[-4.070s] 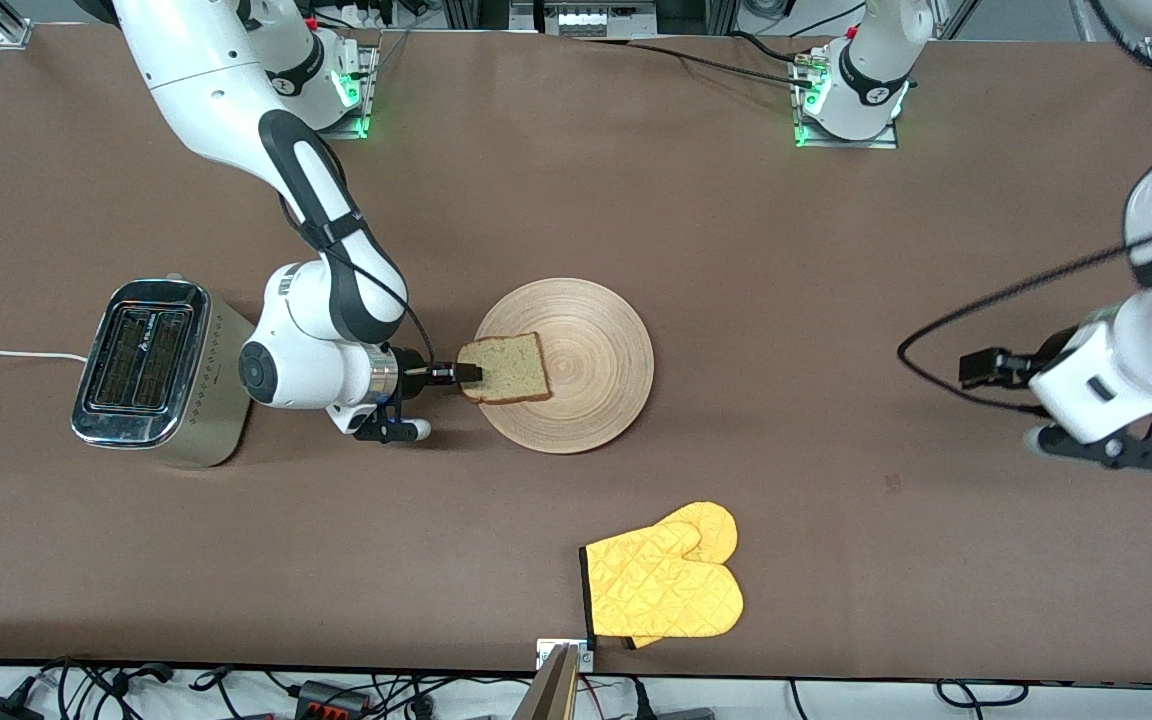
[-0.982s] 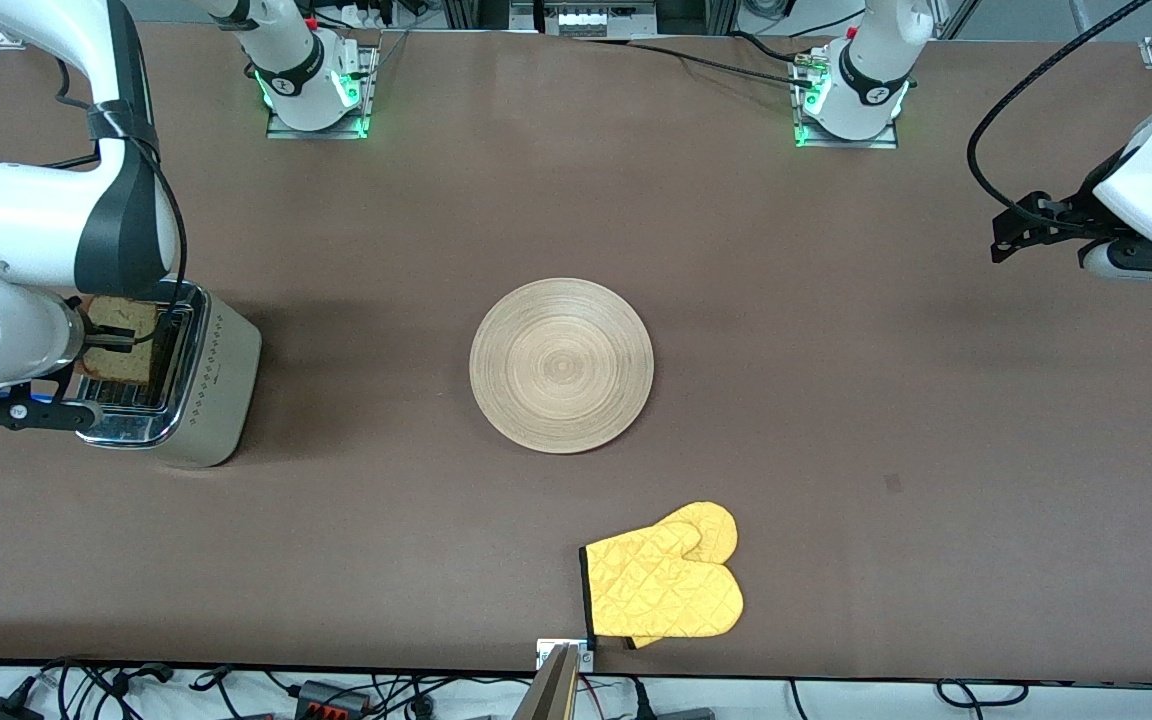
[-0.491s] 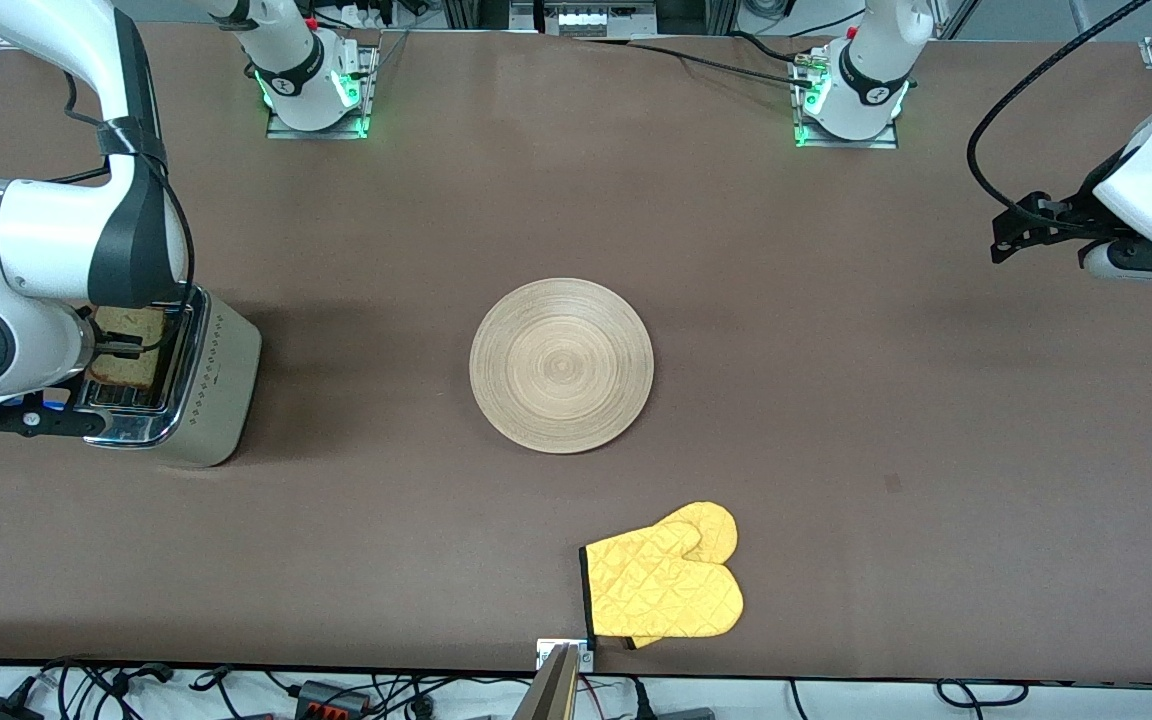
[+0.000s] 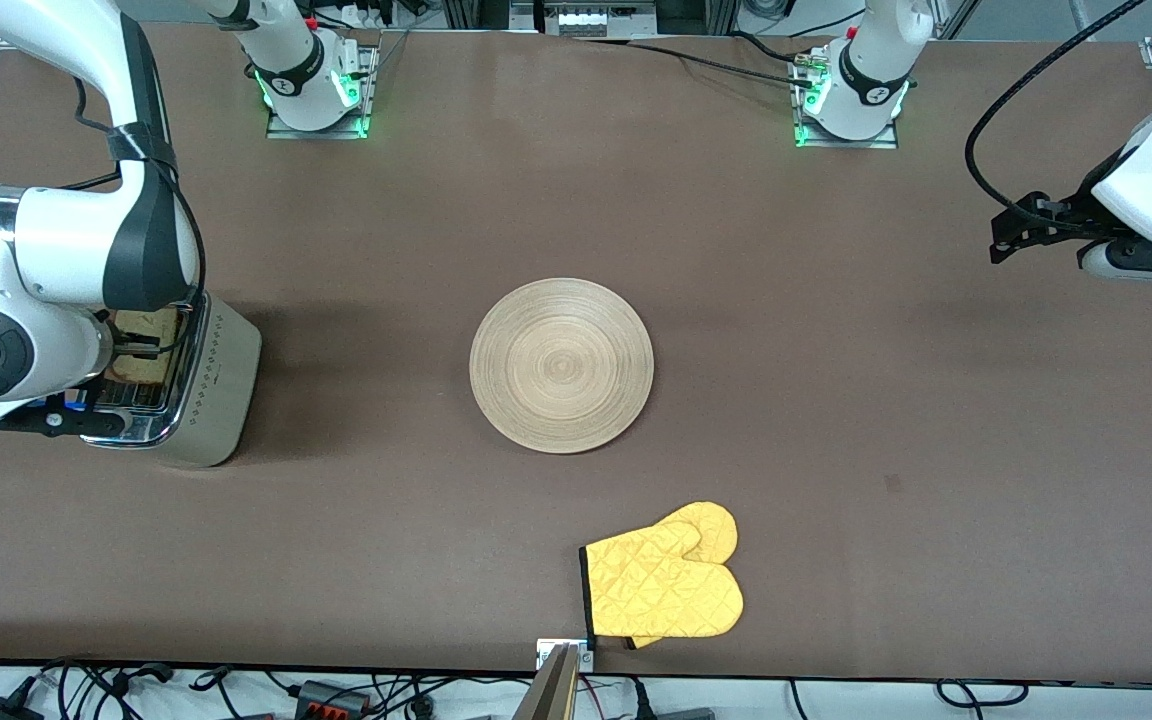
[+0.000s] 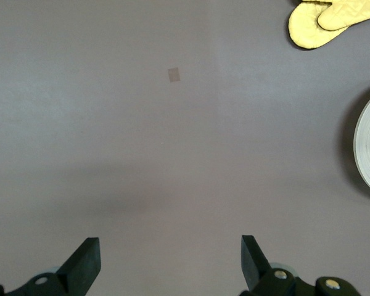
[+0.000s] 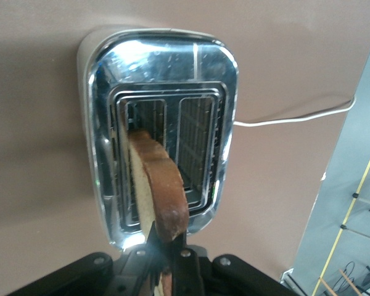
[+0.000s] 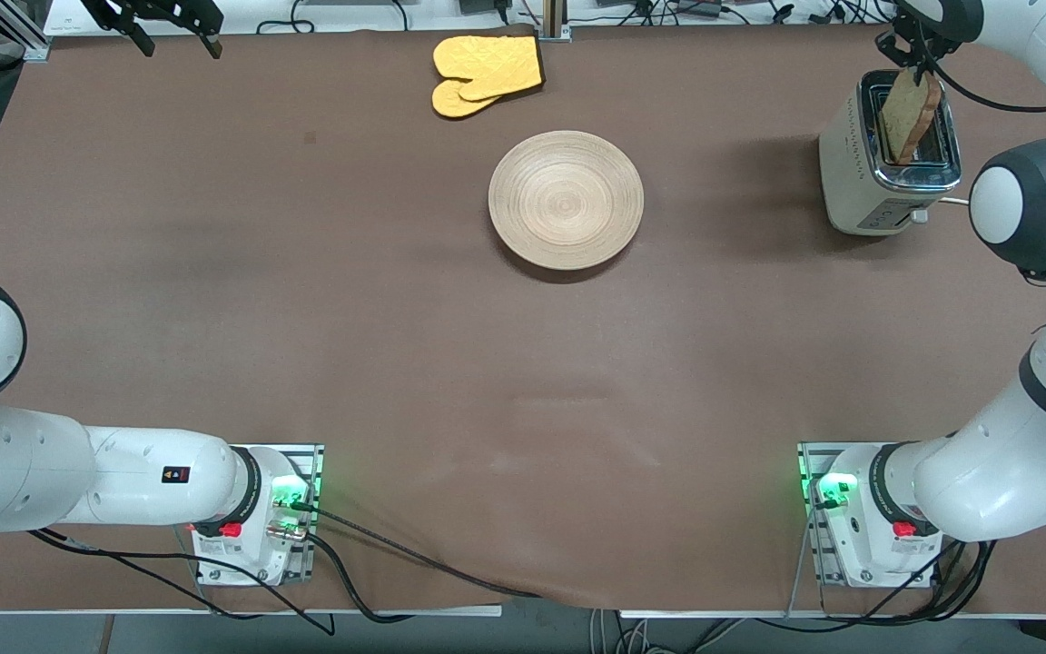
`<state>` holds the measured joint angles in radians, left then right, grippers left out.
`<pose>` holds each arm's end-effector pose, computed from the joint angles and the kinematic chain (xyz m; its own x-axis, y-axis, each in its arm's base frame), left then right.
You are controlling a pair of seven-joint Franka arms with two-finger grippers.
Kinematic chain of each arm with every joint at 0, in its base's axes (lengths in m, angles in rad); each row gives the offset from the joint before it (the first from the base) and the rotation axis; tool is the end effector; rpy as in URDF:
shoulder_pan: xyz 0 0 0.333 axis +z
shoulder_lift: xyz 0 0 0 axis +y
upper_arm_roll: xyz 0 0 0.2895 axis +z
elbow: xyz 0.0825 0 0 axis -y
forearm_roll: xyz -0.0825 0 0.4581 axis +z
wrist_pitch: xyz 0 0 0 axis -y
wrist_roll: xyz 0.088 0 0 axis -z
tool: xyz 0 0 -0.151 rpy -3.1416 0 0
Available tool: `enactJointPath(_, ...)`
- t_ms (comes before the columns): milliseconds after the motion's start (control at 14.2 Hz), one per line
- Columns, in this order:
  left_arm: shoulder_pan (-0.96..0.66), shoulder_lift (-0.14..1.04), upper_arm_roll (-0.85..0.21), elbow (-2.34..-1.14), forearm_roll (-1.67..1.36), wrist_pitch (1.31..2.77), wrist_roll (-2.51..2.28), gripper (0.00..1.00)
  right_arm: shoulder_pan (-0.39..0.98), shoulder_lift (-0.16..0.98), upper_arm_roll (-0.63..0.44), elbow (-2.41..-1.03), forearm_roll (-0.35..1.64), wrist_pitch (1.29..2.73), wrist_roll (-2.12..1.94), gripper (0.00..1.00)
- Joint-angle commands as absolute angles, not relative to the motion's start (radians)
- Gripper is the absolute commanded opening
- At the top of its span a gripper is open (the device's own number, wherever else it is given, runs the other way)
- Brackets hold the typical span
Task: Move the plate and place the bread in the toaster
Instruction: 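Lower the bread into the toaster slot with the right gripper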
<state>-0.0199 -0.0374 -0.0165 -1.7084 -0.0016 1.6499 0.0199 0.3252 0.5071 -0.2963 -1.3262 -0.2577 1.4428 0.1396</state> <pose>0.6200 -0.0229 0.5088 0.9982 -0.0561 -0.0211 -0.0561 -0.9984 0.0014 0.7026 0.0073 0.3575 0.9438 -0.1502 -0.2944 -0.0107 -0.9042 0.4271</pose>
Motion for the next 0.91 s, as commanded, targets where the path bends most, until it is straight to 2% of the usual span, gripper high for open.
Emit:
enactJointPath(0, -0.025, -0.048, -0.011, -1.71, -0.009, 1.654, 0.035, 1.0, 0.318, 0.497, -0.293, -1.341, -0.244, 1.459, 0.164, 0.0)
enactJointPath(842, -0.021, -0.048, -0.011, -1.71, -0.009, 1.654, 0.04, 1.0, 0.296, 0.505, -0.293, -1.332, -0.245, 1.532, 0.135, 0.0)
